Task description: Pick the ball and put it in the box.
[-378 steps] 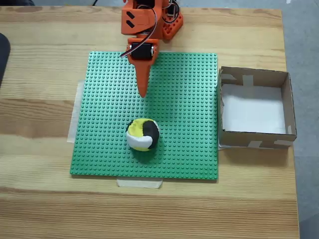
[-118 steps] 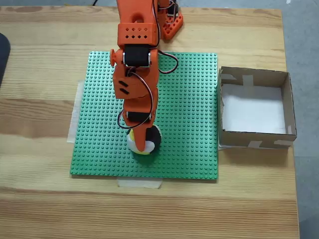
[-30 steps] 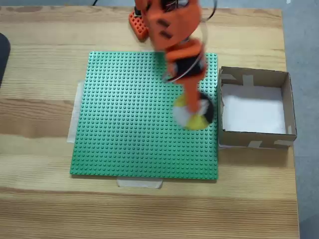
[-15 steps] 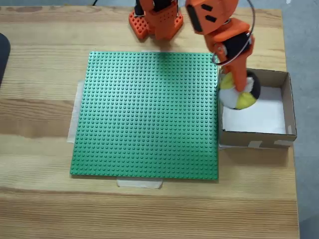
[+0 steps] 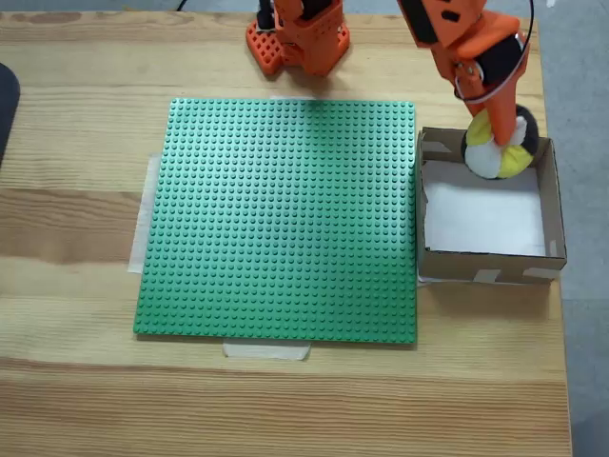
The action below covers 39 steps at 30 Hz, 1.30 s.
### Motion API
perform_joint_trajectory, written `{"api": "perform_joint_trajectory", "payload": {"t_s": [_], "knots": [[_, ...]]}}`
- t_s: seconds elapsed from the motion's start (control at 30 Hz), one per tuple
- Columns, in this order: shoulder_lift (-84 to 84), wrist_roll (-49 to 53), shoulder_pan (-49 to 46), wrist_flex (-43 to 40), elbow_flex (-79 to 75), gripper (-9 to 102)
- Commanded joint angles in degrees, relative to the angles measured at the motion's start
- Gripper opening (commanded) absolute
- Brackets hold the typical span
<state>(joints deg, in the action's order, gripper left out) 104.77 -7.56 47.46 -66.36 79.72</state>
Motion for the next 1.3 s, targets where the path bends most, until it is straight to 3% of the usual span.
{"api": "perform_joint_trajectory", "payload": {"t_s": [0.0,0.7,1.27], "knots": [[3.69,-0.97,0.7,1.05,-0.09,-1],[2.29,-0.62,0.62,8.35,10.9,-1],[-5.89,-0.88,0.88,9.4,6.59,0]]}}
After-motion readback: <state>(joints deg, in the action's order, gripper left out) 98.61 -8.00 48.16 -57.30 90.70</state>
